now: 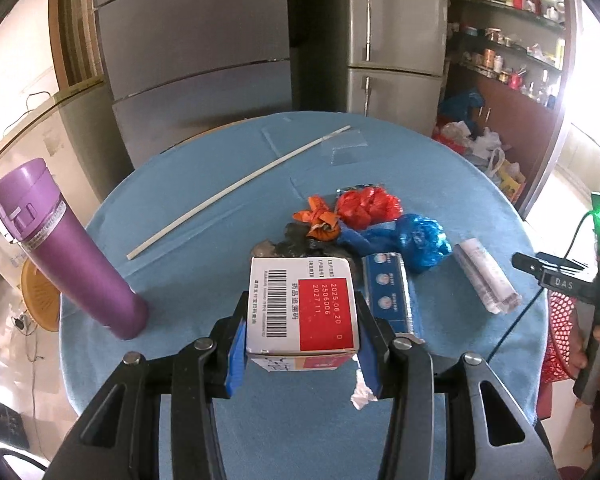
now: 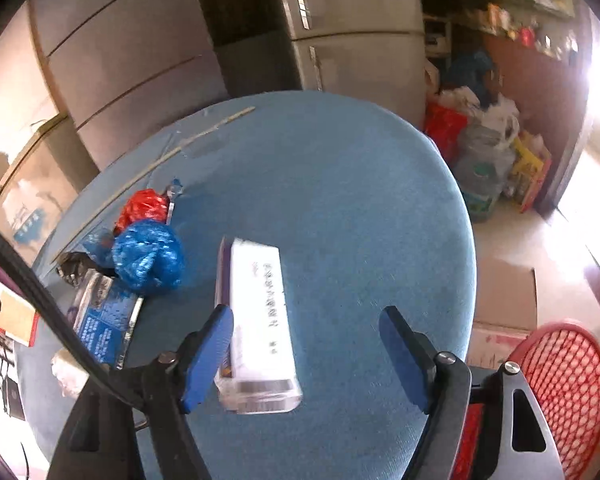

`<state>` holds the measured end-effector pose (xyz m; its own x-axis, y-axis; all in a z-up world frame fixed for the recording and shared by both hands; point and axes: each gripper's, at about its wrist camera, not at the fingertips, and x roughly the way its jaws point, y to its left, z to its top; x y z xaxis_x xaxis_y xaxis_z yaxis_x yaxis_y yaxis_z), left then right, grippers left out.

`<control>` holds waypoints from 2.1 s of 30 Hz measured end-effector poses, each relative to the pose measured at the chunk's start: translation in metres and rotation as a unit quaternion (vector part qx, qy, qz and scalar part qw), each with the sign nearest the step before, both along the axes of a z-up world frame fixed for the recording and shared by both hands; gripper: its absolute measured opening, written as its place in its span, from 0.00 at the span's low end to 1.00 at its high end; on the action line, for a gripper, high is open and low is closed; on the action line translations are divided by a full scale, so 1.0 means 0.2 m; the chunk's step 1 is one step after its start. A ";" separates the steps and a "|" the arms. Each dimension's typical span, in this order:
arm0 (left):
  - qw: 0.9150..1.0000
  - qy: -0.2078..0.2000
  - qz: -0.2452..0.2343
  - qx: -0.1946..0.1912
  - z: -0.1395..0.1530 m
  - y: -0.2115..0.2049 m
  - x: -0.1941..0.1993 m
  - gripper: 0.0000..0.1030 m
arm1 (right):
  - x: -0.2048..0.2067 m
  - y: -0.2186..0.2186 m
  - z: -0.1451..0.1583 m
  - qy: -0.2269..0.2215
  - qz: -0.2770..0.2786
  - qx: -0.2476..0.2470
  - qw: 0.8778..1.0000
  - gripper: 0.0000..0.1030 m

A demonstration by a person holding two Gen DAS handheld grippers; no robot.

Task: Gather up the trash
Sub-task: 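Carry both boxes to the red wastebasket with both grippers, then open both grippers over the red wastebasket to drop the boxes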

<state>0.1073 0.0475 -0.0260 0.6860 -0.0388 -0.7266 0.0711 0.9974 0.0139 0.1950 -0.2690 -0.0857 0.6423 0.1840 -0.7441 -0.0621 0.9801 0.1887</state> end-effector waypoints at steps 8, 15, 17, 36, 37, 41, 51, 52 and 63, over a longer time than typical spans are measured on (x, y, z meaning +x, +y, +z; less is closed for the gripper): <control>1.000 0.000 -0.020 -0.006 0.01 -0.07 -0.03 0.47 | 0.09 0.17 -0.09 0.048 0.031 0.005 0.998 0.70; 0.999 0.007 -0.038 -0.008 0.00 -0.14 -0.06 0.47 | 0.08 0.30 -0.18 0.058 0.034 -0.057 0.996 0.45; 0.999 0.010 -0.042 -0.010 0.01 -0.16 -0.06 0.47 | 0.06 0.28 -0.17 0.056 0.029 -0.041 0.997 0.45; 0.973 0.018 -0.230 -0.030 0.10 -0.86 -0.02 0.47 | -0.51 -0.62 0.01 0.024 -0.078 0.128 0.988 0.45; 0.969 0.023 -0.243 -0.036 0.09 -0.92 -0.01 0.47 | -0.54 -0.67 0.01 0.025 -0.087 0.128 0.988 0.45; 0.955 0.040 -0.290 -0.034 0.08 -1.20 0.00 0.47 | -0.64 -0.90 -0.04 0.030 -0.128 0.153 0.979 0.46; 0.916 0.066 -0.394 -0.014 -0.02 -1.86 -0.06 0.52 | -0.85 -1.39 -0.16 0.014 -0.237 0.251 0.939 0.49; 0.913 0.070 -0.403 -0.012 -0.03 -1.92 -0.07 0.56 | -0.87 -1.44 -0.15 0.006 -0.251 0.251 0.935 0.49; 0.924 0.088 -0.370 -0.028 -0.03 -1.77 -0.03 0.63 | -0.82 -1.89 -0.37 0.019 -0.380 0.320 0.868 0.51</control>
<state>0.1009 -0.3072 -0.0328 0.3278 -0.4910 -0.8072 0.7303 0.6737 -0.1132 0.0307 -0.6464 -0.1607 0.7362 0.1001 -0.6693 0.5750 0.4291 0.6967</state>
